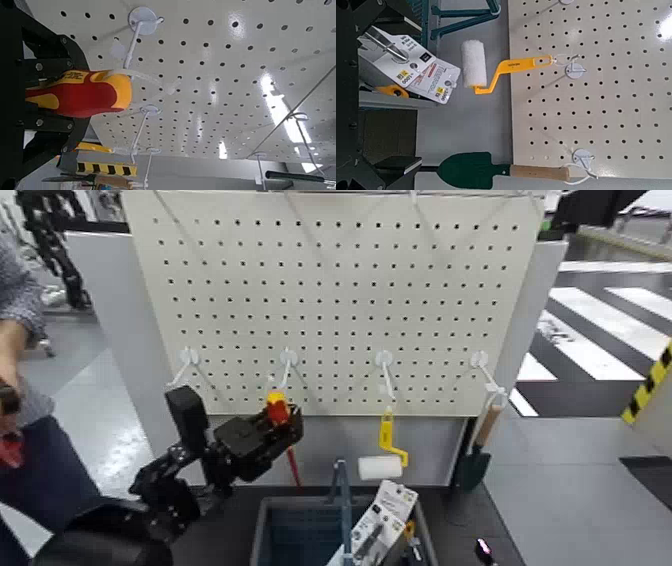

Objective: Put the red screwdriver into the crate.

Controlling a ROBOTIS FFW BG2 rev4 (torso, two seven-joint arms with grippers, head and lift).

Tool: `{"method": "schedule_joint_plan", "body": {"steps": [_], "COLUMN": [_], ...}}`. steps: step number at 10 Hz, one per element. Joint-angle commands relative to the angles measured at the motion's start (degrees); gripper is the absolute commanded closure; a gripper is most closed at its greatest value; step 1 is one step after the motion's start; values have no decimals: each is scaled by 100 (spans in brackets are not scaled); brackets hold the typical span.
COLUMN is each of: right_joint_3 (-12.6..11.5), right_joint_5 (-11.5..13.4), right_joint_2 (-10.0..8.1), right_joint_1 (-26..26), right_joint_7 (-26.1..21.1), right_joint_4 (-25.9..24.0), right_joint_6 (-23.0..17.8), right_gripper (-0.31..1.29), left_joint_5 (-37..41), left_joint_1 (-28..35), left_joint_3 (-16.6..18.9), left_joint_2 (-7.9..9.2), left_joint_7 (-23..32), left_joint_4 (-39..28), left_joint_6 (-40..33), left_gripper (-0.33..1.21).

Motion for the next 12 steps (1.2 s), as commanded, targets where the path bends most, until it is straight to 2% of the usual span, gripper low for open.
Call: {"method": "schedule_joint_plan", "body": {"steps": [1, 4, 7, 12], "right_joint_3": [-2, -2, 7, 16], "right_joint_5": [0, 0, 0, 0], "right_joint_2": [0, 9, 18, 9], "right_joint_1": [1, 9, 9, 1], "right_joint_7": [0, 0, 0, 0], "right_joint_4": [-9, -9, -9, -9], "right_joint_6": [10, 10, 10, 10], "right_gripper": [15, 15, 15, 15], "left_joint_5": [191, 701, 1228, 1316], "left_joint_1": [345, 671, 846, 741], "left_joint_3": [222, 433, 442, -85], "left_joint_2": [-45, -45, -37, -54], "left_joint_7": [-9, -9, -106, -247], "left_joint_4": [-324, -474, -263, 607], "left_joint_6": [296, 630, 788, 797], "left_gripper": [120, 120, 120, 120]}}
